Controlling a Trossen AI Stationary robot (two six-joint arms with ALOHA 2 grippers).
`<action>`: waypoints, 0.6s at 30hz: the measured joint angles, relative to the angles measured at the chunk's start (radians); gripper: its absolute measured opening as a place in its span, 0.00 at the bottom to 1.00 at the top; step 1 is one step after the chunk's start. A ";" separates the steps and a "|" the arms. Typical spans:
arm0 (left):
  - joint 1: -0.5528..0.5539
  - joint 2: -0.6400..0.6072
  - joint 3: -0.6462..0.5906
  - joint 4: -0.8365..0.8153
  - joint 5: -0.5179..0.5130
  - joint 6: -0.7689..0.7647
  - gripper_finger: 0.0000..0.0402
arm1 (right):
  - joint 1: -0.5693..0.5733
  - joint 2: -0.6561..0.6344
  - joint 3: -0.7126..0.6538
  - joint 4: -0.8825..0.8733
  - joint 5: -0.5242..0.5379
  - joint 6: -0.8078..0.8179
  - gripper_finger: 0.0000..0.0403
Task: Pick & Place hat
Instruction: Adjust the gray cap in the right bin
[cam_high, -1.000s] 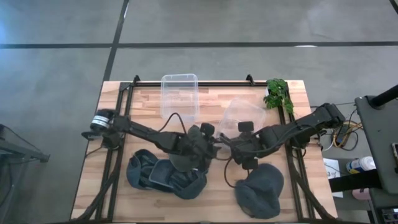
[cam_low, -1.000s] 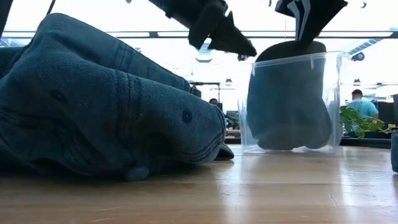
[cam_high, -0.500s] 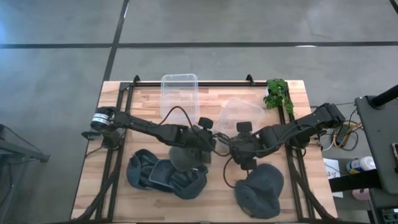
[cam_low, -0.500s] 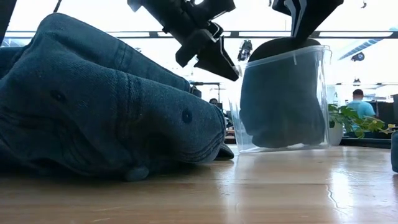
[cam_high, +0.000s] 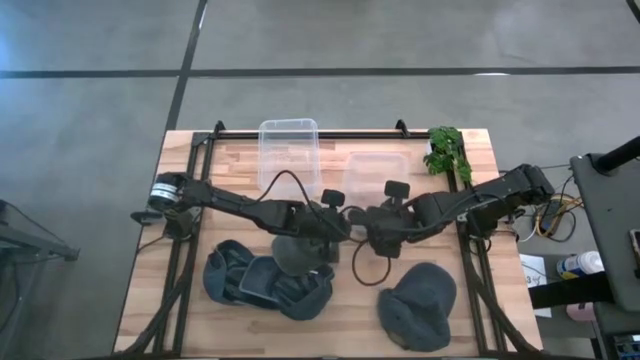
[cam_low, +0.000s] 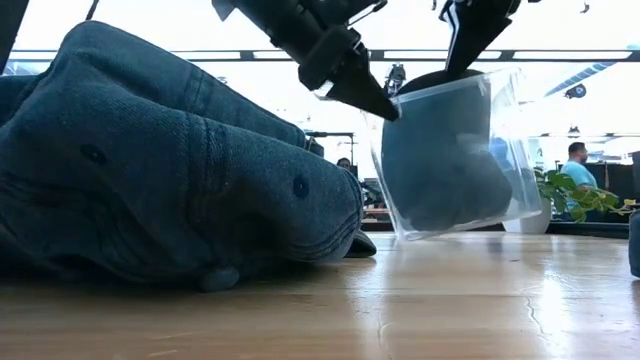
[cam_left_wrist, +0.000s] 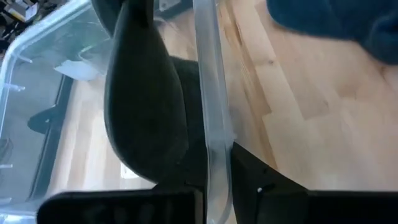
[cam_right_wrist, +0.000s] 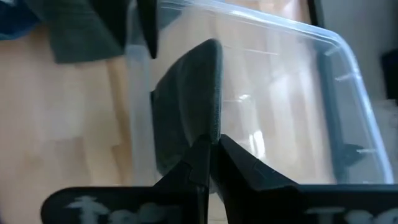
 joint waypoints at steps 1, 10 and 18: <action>0.000 0.000 0.002 0.003 0.006 -0.007 0.09 | -0.001 0.003 -0.002 0.001 0.017 -0.004 0.03; -0.006 0.000 -0.001 0.022 0.022 -0.054 0.09 | -0.001 -0.005 -0.015 0.019 0.030 0.013 0.03; -0.013 -0.005 0.006 0.093 0.024 -0.010 0.09 | 0.017 -0.103 -0.016 0.035 0.190 0.203 0.03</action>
